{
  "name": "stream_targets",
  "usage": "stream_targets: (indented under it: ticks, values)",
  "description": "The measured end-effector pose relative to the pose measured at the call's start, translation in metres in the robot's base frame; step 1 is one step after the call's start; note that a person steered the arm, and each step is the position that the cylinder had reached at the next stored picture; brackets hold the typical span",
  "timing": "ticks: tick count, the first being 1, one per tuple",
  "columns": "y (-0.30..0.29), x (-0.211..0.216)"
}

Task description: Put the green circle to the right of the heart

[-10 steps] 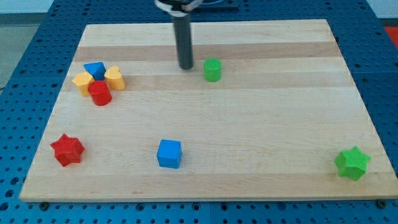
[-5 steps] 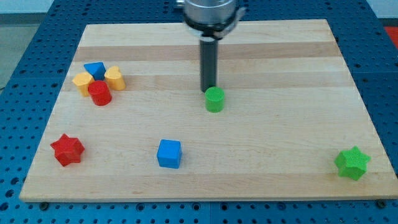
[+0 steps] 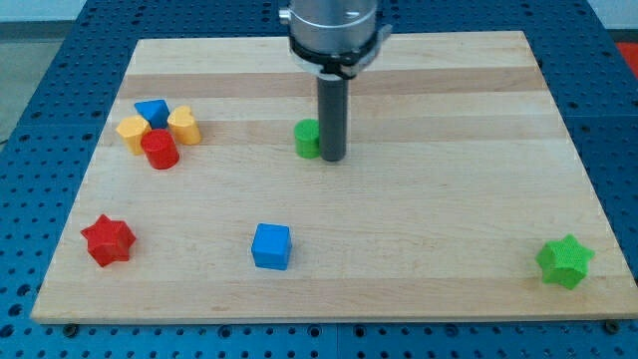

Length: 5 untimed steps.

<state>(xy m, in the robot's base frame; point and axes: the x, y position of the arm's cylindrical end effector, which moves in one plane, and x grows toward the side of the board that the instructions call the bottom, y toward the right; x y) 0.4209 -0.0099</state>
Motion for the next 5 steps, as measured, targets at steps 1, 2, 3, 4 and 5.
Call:
stream_targets:
  ticks: [1, 2, 3, 4, 5]
  values:
    - [0.032, 0.000]
    - [0.004, -0.007]
    - [-0.065, -0.042]
    - [-0.082, -0.049]
    - [-0.093, -0.060]
